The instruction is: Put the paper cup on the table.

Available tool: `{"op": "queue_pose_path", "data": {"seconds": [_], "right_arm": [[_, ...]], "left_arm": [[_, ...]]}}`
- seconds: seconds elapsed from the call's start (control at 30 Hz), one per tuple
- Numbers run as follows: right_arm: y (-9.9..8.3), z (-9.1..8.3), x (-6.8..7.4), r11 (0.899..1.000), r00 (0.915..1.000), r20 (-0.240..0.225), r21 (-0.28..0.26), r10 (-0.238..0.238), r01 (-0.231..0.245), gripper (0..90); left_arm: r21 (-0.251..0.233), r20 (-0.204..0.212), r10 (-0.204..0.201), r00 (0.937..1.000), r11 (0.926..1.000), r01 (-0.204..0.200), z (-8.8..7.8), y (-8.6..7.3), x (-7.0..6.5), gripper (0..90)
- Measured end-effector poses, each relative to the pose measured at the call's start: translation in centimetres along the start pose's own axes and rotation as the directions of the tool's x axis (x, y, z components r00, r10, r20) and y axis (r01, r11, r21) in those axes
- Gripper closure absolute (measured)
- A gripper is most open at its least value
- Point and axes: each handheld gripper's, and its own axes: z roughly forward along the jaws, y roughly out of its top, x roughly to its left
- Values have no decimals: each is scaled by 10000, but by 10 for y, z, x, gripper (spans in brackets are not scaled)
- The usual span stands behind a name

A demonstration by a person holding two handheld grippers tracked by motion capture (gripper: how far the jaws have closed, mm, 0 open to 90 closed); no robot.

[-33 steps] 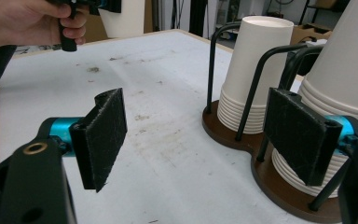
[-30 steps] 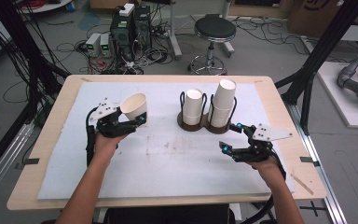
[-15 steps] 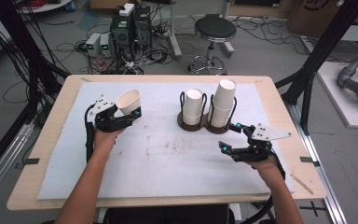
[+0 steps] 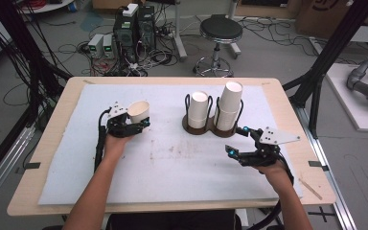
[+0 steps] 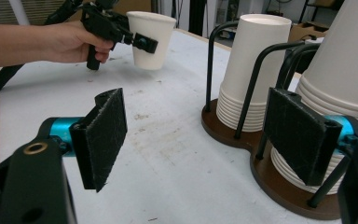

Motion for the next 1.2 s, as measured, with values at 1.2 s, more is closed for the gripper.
{"op": "queue_pose_path", "data": {"seconds": [1.2], "right_arm": [[-2, 1, 0, 9999, 10000, -73, 89, 62, -61, 229]], "left_arm": [[879, -100, -87, 9999, 9961, 96, -7, -18, -7, 262]]}}
